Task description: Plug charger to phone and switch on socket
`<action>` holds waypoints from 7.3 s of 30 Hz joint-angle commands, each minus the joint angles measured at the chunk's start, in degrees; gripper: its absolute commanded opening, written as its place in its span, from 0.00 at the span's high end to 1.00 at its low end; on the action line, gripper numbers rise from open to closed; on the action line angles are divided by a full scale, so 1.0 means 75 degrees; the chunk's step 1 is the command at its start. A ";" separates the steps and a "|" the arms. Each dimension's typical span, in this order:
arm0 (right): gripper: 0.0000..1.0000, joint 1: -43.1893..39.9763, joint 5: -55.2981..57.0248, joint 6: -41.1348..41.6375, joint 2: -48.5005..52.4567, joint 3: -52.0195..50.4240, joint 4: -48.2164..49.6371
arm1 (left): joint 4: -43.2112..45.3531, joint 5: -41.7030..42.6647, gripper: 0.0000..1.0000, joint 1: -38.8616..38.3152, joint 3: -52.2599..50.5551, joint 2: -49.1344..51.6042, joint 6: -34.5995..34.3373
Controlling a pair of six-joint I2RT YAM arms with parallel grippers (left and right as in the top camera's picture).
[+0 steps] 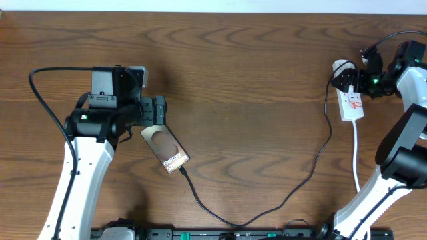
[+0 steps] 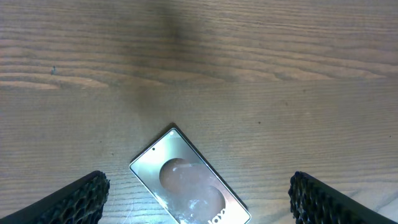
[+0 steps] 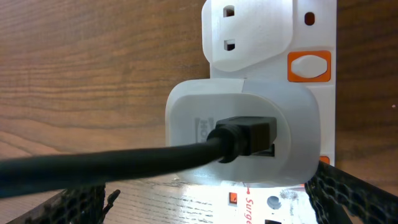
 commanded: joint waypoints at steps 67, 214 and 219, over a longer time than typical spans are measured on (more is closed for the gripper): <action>0.01 0.0388 -0.0927 0.0428 0.0472 -0.0784 -0.0189 | -0.0023 -0.0047 0.07 -0.0017 0.0082 -0.0012 0.0079; 0.01 -0.0041 0.1271 0.2113 -0.6781 0.2556 -0.4654 | 0.5400 -0.0358 0.06 0.0542 -0.8448 -0.9760 0.1335; 0.01 -0.0041 0.1271 0.2113 -0.6781 0.2556 -0.4654 | 0.5214 -0.0382 0.06 0.0542 -0.8448 -0.9760 0.1303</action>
